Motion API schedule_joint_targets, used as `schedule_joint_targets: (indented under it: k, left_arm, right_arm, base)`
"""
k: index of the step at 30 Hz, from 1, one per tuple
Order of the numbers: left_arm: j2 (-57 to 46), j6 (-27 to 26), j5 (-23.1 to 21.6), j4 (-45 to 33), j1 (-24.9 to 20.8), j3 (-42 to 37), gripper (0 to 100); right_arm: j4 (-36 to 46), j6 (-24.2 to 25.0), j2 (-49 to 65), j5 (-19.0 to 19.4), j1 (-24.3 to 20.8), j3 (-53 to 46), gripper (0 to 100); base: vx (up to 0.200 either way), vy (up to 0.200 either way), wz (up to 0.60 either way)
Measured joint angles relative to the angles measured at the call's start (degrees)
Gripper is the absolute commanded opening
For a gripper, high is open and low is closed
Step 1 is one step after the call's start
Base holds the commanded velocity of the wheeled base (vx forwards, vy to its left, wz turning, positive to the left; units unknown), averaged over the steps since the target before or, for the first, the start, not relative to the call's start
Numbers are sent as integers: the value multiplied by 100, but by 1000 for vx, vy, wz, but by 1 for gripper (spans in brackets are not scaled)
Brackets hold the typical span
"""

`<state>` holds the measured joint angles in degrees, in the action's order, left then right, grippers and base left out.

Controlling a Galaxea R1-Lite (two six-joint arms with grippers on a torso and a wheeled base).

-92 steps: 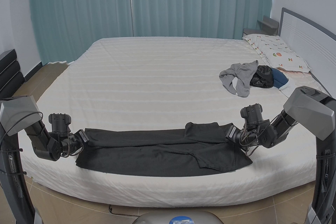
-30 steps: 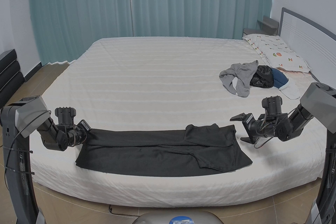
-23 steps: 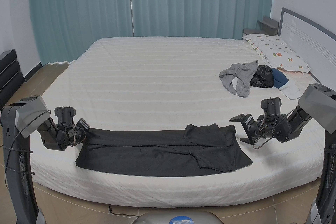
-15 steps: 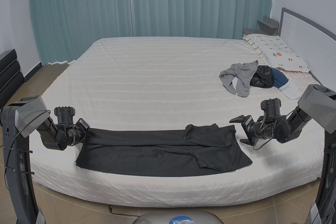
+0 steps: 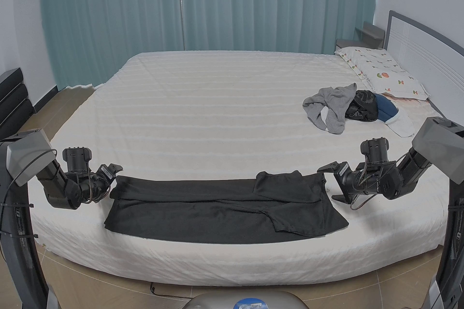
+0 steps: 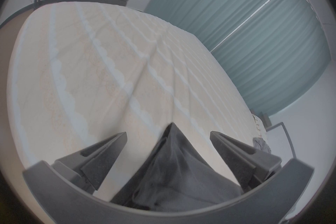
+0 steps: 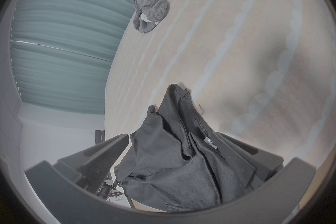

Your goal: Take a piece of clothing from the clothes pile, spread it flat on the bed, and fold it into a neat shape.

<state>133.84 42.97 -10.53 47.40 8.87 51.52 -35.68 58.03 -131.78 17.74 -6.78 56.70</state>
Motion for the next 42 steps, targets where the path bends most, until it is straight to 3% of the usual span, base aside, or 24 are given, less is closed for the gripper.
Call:
schedule_joint_targets:
  k: [8,22,31,32,42]
  left_arm:
    - [-173,-1169,-224,121,-80,-417,100]
    - [266,-1925,-183,709,-246,-513,100]
    - [332,-1958,-162,762,-318,-596,100]
    - [334,-1969,-161,762,-318,-612,0]
    - [425,-2202,-169,792,-334,-677,0]
  right_arm:
    - [-1,-20,37,7,-29,-61,100]
    - [-6,-22,57,44,-74,-56,100]
    - [-9,-22,61,44,-77,-61,100]
    - [-6,-22,63,44,-77,-61,100]
    - [-6,-20,72,51,-77,-66,100]
  base:
    - [0,0,0]
    - [0,0,0]
    - [0,0,0]
    - [0,0,0]
    - [0,0,0]
